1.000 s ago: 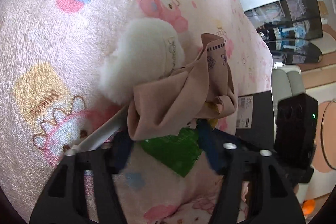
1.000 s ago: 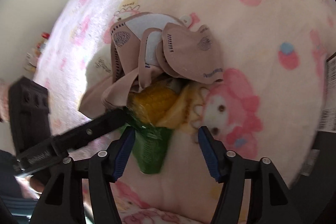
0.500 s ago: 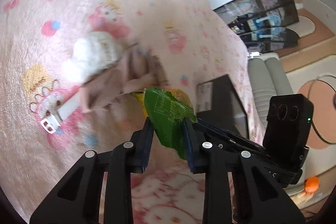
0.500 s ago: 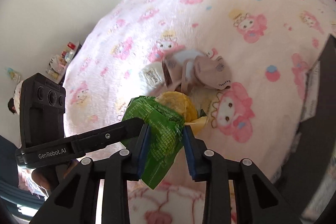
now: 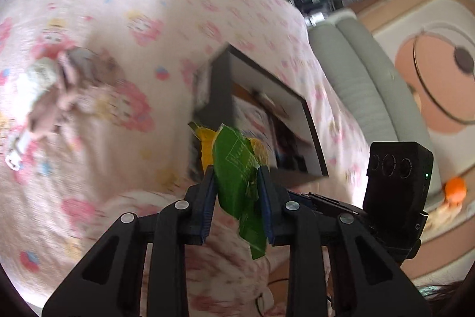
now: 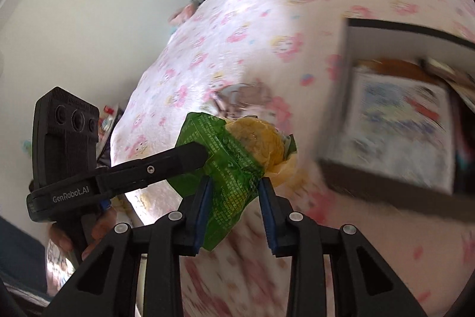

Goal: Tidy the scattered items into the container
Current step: 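Close the right gripper on the green snack packet and lift it, then grasp the yellow corn packet with the left gripper while the right gripper holds the green packet, then carry the yellow packet with the left gripper while the right gripper carries the green packet over the box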

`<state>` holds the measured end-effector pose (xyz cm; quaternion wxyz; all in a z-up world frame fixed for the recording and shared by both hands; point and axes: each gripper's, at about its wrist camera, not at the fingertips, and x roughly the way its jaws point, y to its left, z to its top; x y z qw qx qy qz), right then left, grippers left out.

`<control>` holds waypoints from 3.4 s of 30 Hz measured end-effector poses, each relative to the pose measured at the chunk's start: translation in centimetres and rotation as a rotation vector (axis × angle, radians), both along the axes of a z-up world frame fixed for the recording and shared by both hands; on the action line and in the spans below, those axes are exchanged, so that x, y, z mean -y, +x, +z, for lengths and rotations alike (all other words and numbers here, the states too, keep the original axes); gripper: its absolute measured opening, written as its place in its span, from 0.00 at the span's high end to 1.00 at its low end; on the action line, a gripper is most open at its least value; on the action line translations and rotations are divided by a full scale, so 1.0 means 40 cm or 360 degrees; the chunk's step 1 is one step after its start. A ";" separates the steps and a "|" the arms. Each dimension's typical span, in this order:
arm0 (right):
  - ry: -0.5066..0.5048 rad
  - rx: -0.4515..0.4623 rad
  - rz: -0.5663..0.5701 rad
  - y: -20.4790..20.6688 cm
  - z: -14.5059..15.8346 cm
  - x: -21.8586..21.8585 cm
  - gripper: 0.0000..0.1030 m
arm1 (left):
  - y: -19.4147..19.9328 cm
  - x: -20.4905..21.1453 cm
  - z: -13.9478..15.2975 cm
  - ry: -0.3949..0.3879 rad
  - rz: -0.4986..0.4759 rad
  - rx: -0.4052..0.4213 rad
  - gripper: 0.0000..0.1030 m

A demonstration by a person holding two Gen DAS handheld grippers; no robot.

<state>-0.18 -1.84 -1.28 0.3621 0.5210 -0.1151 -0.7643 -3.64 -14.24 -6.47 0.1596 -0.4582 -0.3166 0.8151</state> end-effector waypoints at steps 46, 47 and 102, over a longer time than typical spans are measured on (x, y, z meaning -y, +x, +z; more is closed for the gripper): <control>0.0039 0.0111 -0.0339 -0.008 -0.281 -0.318 0.93 | -0.085 -0.315 -0.160 -0.0536 -0.0157 0.0394 0.65; 0.0024 0.0129 -0.0311 -0.007 -0.283 -0.305 0.84 | -0.084 -0.307 -0.159 -0.0543 -0.0141 0.0394 0.64; 0.0260 0.0336 -0.0647 -0.048 -0.418 -0.299 0.85 | -0.182 -0.515 -0.343 -0.0409 -0.0510 0.0465 0.32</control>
